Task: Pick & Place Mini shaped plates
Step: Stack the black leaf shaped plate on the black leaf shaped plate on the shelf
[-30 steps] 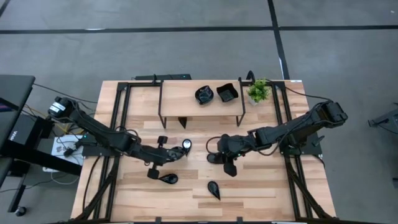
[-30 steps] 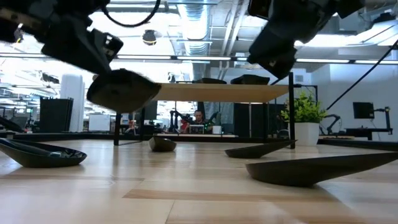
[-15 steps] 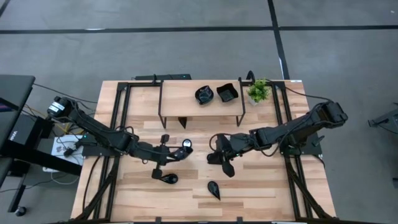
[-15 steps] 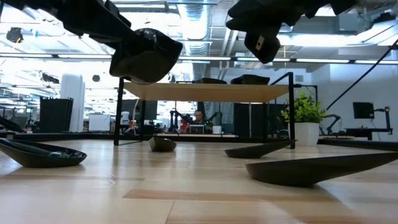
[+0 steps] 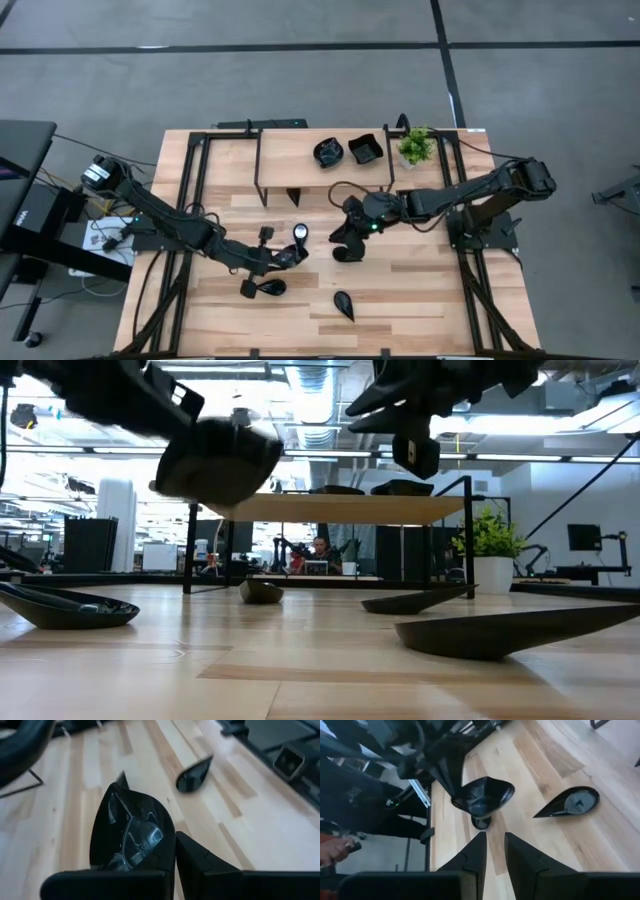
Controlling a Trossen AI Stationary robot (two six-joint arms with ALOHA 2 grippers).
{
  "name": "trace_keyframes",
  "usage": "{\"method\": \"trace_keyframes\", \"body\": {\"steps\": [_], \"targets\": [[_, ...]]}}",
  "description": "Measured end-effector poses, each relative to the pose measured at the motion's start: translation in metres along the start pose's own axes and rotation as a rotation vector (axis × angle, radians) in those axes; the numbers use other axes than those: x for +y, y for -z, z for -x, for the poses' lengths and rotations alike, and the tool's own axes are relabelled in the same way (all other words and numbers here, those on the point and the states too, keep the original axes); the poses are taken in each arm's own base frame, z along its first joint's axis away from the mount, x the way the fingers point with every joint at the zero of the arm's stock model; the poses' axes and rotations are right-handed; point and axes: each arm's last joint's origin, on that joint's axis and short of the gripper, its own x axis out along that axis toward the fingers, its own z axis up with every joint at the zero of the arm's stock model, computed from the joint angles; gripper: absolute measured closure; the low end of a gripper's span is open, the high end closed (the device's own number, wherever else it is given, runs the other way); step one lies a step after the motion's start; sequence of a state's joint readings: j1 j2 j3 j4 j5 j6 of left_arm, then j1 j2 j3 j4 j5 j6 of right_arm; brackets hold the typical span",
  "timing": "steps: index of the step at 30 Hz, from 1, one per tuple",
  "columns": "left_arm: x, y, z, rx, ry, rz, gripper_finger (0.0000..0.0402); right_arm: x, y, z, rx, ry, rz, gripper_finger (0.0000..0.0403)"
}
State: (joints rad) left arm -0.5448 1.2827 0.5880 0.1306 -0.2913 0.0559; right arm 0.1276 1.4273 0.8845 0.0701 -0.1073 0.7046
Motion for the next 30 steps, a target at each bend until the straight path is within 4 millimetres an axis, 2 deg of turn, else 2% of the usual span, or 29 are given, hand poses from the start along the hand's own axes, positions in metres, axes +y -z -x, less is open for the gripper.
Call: {"method": "trace_keyframes", "body": {"steps": [6, 14, 19, 23, 30], "targets": [[-0.013, 0.006, -0.020, 0.075, 0.019, -0.076, 0.0388, 0.006, -0.008, 0.002, 0.060, 0.054, 0.020, 0.0339], [-0.021, -0.010, -0.038, 0.070, 0.007, -0.196, 0.0387, 0.002, -0.015, -0.035, 0.168, 0.151, 0.014, 0.0339], [-0.026, -0.013, -0.041, 0.070, 0.012, -0.226, 0.0388, 0.005, -0.026, -0.062, 0.193, 0.125, 0.050, 0.0339], [-0.036, -0.014, -0.037, 0.057, 0.039, -0.243, 0.0389, 0.006, -0.032, -0.075, 0.225, 0.094, 0.089, 0.0339], [-0.043, -0.017, -0.035, 0.042, 0.037, -0.255, 0.0389, -0.003, -0.031, -0.092, 0.321, 0.019, 0.058, 0.0336]]}}
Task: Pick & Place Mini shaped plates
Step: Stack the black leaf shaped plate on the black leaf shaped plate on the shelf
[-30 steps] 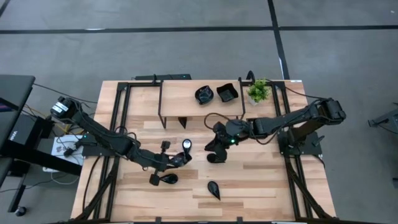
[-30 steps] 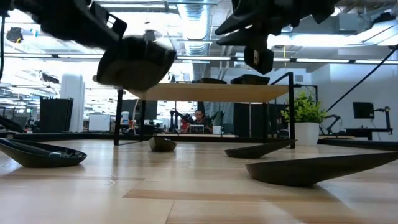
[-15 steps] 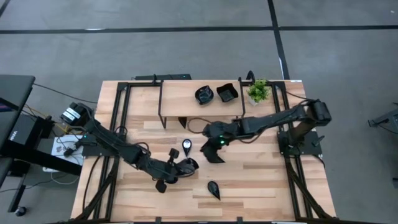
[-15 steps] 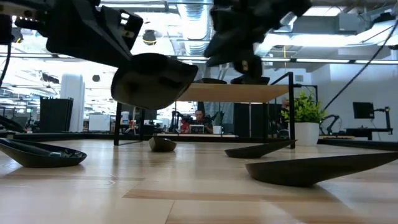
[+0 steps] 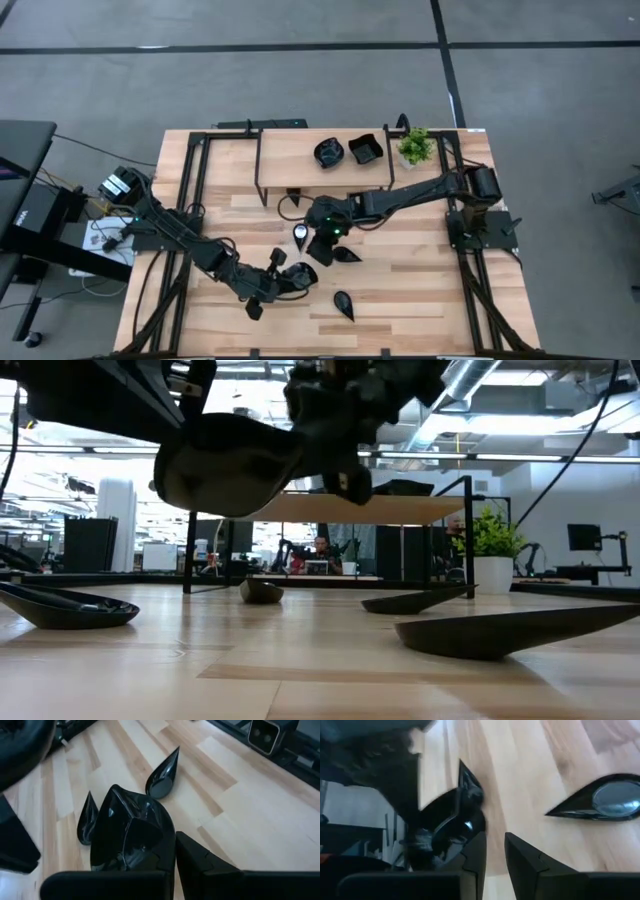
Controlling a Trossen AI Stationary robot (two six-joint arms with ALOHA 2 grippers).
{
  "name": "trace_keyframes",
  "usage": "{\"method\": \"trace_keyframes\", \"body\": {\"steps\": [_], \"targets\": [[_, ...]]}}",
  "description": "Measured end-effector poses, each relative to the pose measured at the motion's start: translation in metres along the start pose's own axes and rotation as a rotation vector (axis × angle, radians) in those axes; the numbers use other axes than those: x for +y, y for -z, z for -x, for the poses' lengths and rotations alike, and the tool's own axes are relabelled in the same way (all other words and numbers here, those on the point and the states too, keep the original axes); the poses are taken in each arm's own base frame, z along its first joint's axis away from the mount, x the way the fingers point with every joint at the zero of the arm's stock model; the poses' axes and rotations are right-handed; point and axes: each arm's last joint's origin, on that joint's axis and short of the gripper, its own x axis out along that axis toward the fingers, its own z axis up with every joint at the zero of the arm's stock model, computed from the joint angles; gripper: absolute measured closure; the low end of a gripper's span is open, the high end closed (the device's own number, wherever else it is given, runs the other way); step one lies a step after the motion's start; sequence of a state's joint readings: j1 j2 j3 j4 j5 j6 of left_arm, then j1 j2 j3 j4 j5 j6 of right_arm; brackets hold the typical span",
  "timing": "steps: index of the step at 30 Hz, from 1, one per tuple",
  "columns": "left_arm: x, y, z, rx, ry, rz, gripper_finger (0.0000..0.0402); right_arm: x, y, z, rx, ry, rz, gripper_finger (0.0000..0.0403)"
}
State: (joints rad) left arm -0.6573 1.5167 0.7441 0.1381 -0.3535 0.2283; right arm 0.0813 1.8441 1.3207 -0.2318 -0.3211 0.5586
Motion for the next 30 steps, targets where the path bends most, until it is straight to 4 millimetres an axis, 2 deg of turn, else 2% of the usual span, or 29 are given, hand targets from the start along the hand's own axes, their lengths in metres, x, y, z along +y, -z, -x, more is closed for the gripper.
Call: {"method": "trace_keyframes", "body": {"steps": [6, 17, 22, 30], "targets": [[0.000, 0.000, 0.001, 0.000, -0.007, -0.001, 0.0389, -0.001, 0.002, -0.009, 0.021, -0.049, 0.001, 0.0309], [0.000, 0.000, 0.001, 0.000, -0.010, -0.001, 0.0389, 0.005, 0.003, -0.011, 0.014, -0.062, 0.003, 0.0243], [0.000, 0.000, 0.001, 0.000, -0.011, -0.001, 0.0389, 0.010, 0.007, -0.013, 0.018, -0.060, -0.014, 0.0240], [0.000, 0.000, 0.001, 0.000, -0.011, 0.000, 0.0389, 0.015, 0.011, -0.015, -0.007, -0.014, 0.000, 0.0257]]}}
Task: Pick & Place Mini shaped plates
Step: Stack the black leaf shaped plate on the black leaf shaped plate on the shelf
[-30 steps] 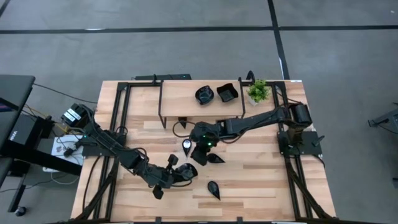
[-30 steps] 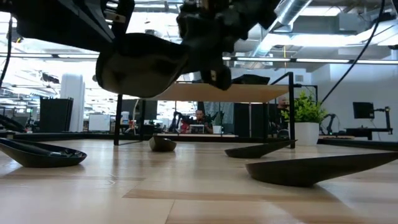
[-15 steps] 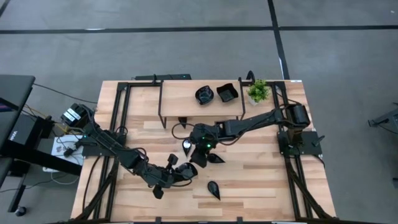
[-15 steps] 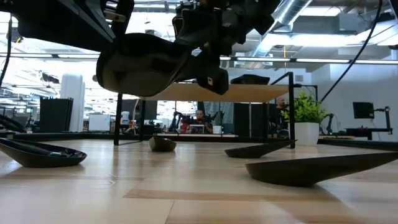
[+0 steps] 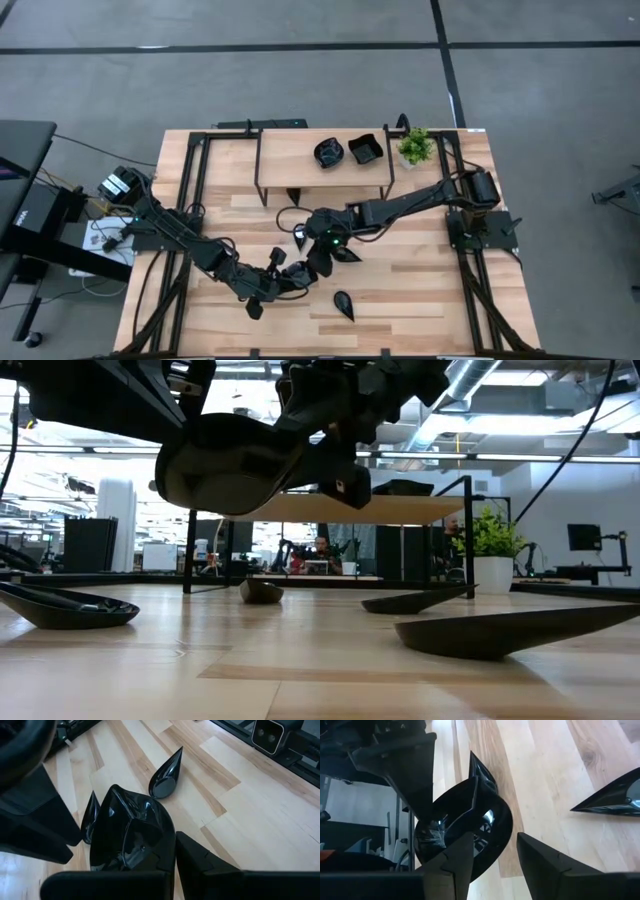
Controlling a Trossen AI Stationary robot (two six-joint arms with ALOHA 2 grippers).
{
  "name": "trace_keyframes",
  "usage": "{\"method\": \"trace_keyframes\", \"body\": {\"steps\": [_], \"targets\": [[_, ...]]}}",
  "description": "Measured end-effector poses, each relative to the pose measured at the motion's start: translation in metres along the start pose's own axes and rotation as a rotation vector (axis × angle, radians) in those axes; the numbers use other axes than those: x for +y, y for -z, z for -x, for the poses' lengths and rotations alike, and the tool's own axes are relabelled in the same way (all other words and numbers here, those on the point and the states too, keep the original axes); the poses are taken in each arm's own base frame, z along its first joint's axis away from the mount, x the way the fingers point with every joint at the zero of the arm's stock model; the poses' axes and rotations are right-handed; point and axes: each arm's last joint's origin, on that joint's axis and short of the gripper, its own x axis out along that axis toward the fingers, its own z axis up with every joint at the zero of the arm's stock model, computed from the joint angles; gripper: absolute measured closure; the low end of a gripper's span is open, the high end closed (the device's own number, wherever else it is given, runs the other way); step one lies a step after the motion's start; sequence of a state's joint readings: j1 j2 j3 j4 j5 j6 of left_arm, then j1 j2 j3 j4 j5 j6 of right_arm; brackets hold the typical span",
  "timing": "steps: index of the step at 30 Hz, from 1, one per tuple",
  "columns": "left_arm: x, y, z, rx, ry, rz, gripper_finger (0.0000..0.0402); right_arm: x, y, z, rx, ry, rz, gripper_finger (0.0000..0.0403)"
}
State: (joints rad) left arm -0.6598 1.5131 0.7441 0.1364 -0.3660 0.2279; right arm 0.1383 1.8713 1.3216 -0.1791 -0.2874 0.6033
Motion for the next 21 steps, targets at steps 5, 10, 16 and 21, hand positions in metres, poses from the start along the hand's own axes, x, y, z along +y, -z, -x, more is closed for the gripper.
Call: {"method": "trace_keyframes", "body": {"steps": [5, 10, 16, 21], "targets": [[0.000, 0.000, 0.000, 0.000, 0.000, 0.000, 0.0389, 0.004, 0.003, -0.001, 0.008, -0.007, 0.008, 0.0264], [0.000, 0.000, 0.000, 0.000, 0.000, 0.000, 0.0389, 0.009, 0.006, -0.003, 0.016, -0.014, 0.008, 0.0260], [0.000, 0.000, 0.000, 0.000, 0.000, 0.000, 0.0389, 0.014, 0.010, -0.004, 0.024, -0.021, 0.018, 0.0256], [0.000, 0.000, 0.000, 0.000, 0.000, 0.000, 0.0389, 0.013, 0.013, -0.009, 0.031, -0.017, 0.019, 0.0259]]}}
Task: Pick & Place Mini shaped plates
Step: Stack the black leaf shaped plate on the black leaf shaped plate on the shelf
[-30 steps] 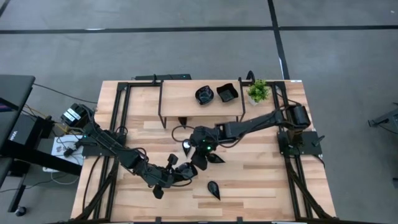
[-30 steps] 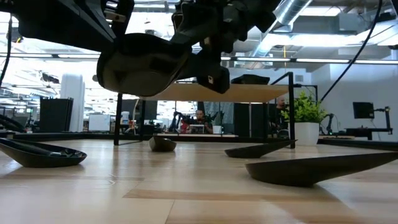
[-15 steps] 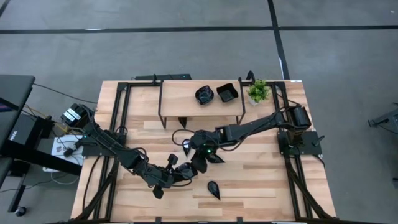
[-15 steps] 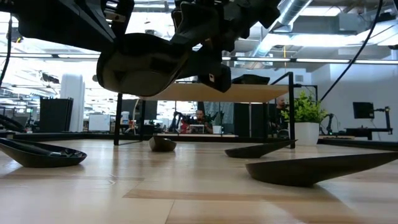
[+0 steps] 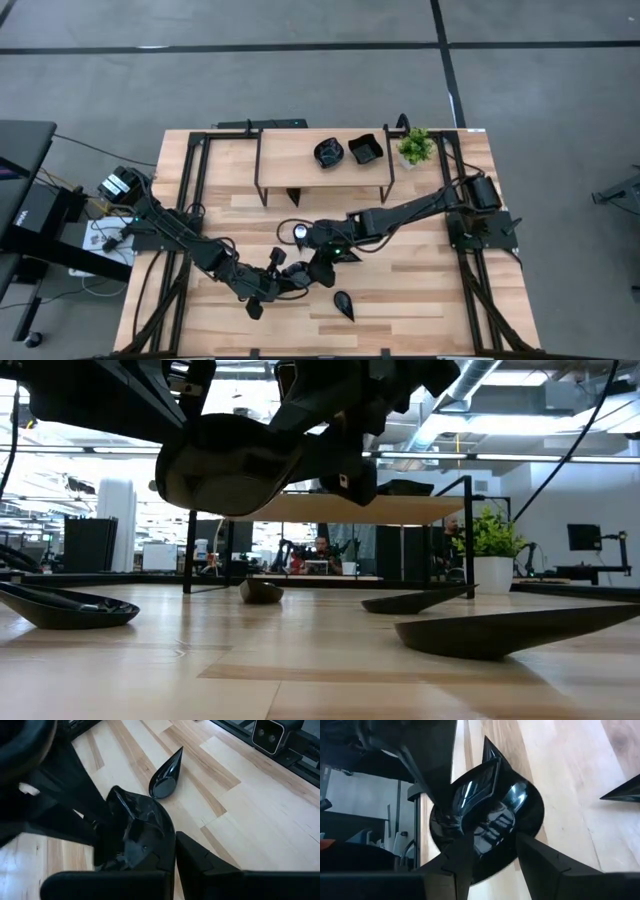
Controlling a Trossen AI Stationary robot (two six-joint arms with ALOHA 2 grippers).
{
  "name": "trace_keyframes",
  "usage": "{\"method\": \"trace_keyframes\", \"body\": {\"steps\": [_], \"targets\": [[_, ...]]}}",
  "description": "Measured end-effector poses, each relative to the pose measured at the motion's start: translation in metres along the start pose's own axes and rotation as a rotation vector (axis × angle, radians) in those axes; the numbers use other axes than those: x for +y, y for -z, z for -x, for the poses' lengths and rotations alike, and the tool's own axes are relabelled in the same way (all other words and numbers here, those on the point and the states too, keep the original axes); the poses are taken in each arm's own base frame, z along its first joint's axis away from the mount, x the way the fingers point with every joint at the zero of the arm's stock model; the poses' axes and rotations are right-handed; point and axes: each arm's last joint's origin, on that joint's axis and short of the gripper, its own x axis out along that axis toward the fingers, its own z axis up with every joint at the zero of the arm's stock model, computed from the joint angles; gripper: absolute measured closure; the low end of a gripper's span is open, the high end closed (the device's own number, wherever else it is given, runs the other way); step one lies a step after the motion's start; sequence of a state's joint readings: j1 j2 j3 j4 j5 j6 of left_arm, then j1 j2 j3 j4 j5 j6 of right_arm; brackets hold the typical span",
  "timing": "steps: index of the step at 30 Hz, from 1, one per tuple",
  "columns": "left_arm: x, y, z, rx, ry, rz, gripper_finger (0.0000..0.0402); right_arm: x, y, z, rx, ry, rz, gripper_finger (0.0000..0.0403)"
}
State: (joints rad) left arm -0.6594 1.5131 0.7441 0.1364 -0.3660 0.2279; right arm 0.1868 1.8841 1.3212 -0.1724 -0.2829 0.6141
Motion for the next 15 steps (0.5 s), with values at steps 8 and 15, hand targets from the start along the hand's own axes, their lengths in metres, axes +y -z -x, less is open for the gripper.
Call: {"method": "trace_keyframes", "body": {"steps": [8, 15], "targets": [[0.000, 0.000, 0.000, 0.000, 0.000, 0.000, 0.0389, -0.010, 0.000, -0.006, 0.015, 0.023, -0.022, 0.0255], [0.000, 0.000, 0.000, 0.000, 0.000, 0.000, 0.0389, -0.012, -0.003, -0.004, 0.005, 0.012, -0.035, 0.0257]]}}
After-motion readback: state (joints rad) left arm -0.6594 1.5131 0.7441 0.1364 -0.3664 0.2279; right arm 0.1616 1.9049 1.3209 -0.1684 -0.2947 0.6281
